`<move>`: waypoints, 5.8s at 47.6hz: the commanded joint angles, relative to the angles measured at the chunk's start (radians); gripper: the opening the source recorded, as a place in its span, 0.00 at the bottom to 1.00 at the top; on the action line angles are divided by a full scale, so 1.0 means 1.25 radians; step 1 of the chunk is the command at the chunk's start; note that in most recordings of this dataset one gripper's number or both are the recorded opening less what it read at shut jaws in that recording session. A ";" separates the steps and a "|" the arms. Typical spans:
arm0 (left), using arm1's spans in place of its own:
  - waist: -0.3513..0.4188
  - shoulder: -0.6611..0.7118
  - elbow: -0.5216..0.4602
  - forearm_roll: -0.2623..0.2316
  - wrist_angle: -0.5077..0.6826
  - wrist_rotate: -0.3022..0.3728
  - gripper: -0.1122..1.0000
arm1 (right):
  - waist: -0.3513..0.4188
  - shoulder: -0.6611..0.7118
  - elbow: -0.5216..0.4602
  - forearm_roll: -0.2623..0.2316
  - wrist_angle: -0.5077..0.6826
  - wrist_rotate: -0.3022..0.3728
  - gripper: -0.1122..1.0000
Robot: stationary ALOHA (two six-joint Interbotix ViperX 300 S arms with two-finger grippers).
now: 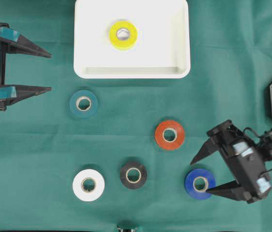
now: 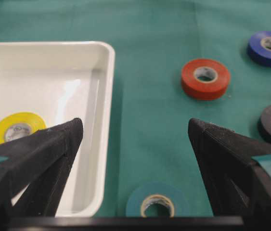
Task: Pick up the tape from a random location and place it into the white case.
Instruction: 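Move the right gripper toward the blue tape roll, then position the right gripper above the blue roll's hole and lower, then close the right gripper on the blue roll's inner rim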
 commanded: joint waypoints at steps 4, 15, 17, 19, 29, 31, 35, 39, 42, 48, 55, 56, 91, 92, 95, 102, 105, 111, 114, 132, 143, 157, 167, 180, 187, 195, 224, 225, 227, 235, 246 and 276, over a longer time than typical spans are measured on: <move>0.001 0.006 -0.013 -0.001 -0.006 -0.001 0.98 | 0.002 0.040 -0.066 0.001 0.088 0.011 0.92; 0.001 0.009 -0.013 -0.001 -0.009 -0.001 0.98 | 0.004 0.125 -0.150 0.002 0.254 0.043 0.92; 0.000 0.010 -0.013 -0.001 -0.009 -0.001 0.98 | 0.005 0.141 -0.168 0.004 0.292 0.044 0.92; 0.000 0.009 -0.013 -0.001 -0.009 -0.001 0.98 | 0.006 0.150 -0.184 0.004 0.319 0.044 0.92; 0.001 0.010 -0.013 -0.001 -0.007 -0.001 0.98 | 0.018 0.178 -0.242 0.004 0.414 0.044 0.92; 0.000 0.010 -0.013 -0.001 -0.007 -0.001 0.98 | 0.020 0.179 -0.245 0.004 0.421 0.045 0.92; 0.000 0.009 -0.013 -0.001 -0.007 0.000 0.98 | 0.021 0.180 -0.247 0.004 0.425 0.048 0.92; 0.000 0.009 -0.013 -0.001 -0.007 0.000 0.98 | 0.021 0.179 -0.247 0.004 0.425 0.048 0.92; 0.001 0.009 -0.015 -0.001 -0.006 0.000 0.98 | 0.021 0.180 -0.247 0.004 0.425 0.048 0.92; 0.001 0.010 -0.015 -0.001 -0.004 0.000 0.98 | 0.021 0.179 -0.247 0.004 0.421 0.048 0.92; 0.001 0.010 -0.013 -0.001 -0.004 0.000 0.98 | 0.021 0.179 -0.248 0.004 0.418 0.048 0.92; 0.000 0.009 -0.015 -0.001 -0.004 0.000 0.98 | 0.021 0.179 -0.248 0.004 0.418 0.048 0.92; 0.001 0.010 -0.013 -0.001 -0.004 -0.001 0.98 | 0.021 0.223 -0.212 0.005 0.349 0.050 0.92; 0.000 0.010 -0.013 -0.001 -0.004 0.000 0.98 | 0.021 0.227 -0.207 0.005 0.341 0.050 0.92; 0.001 0.010 -0.013 -0.001 -0.004 -0.001 0.98 | 0.021 0.236 -0.191 0.005 0.314 0.053 0.92; 0.001 0.010 -0.015 -0.001 -0.004 -0.001 0.98 | 0.021 0.249 -0.157 0.005 0.256 0.070 0.92; 0.000 0.010 -0.013 -0.001 -0.004 -0.001 0.98 | 0.021 0.256 -0.147 0.005 0.241 0.074 0.92; 0.000 0.010 -0.015 -0.001 -0.005 -0.001 0.98 | 0.021 0.276 -0.134 0.005 0.212 0.085 0.92; 0.000 0.010 -0.015 -0.001 -0.005 -0.001 0.98 | 0.021 0.287 -0.131 0.005 0.201 0.086 0.92; 0.000 0.010 -0.013 -0.001 -0.004 -0.001 0.98 | 0.021 0.362 -0.134 0.004 0.172 0.093 0.92; 0.001 0.010 -0.013 -0.001 -0.004 0.000 0.98 | 0.017 0.363 -0.135 0.001 0.169 0.102 0.92; 0.001 0.010 -0.013 -0.001 -0.004 0.000 0.98 | 0.013 0.363 -0.135 0.001 0.169 0.102 0.92; 0.000 0.010 -0.013 -0.001 -0.004 0.000 0.98 | 0.013 0.364 -0.135 0.001 0.169 0.102 0.92; 0.001 0.010 -0.015 -0.001 -0.004 -0.001 0.98 | 0.013 0.363 -0.137 -0.007 0.168 0.101 0.68; 0.001 0.010 -0.013 -0.001 -0.004 0.000 0.98 | 0.013 0.364 -0.140 -0.007 0.166 0.101 0.39; 0.000 0.010 -0.015 -0.001 -0.004 0.000 0.98 | 0.013 0.363 -0.140 -0.007 0.164 0.101 0.37; 0.000 0.010 -0.015 -0.001 -0.004 0.000 0.98 | 0.013 0.301 -0.217 -0.005 0.293 0.103 0.36; 0.000 0.010 -0.015 -0.001 -0.004 0.000 0.98 | 0.013 0.297 -0.220 -0.005 0.299 0.103 0.37; 0.001 0.010 -0.013 -0.001 -0.004 0.000 0.98 | 0.013 0.286 -0.228 -0.005 0.317 0.103 0.37; 0.000 0.010 -0.015 -0.001 0.006 0.000 0.98 | 0.013 0.253 -0.266 -0.005 0.382 0.108 0.37; 0.000 0.010 -0.015 -0.001 0.017 0.000 0.98 | 0.015 0.209 -0.328 -0.005 0.492 0.139 0.37; 0.000 0.010 -0.015 -0.001 0.017 0.000 0.98 | 0.015 0.141 -0.448 -0.017 0.669 0.144 0.37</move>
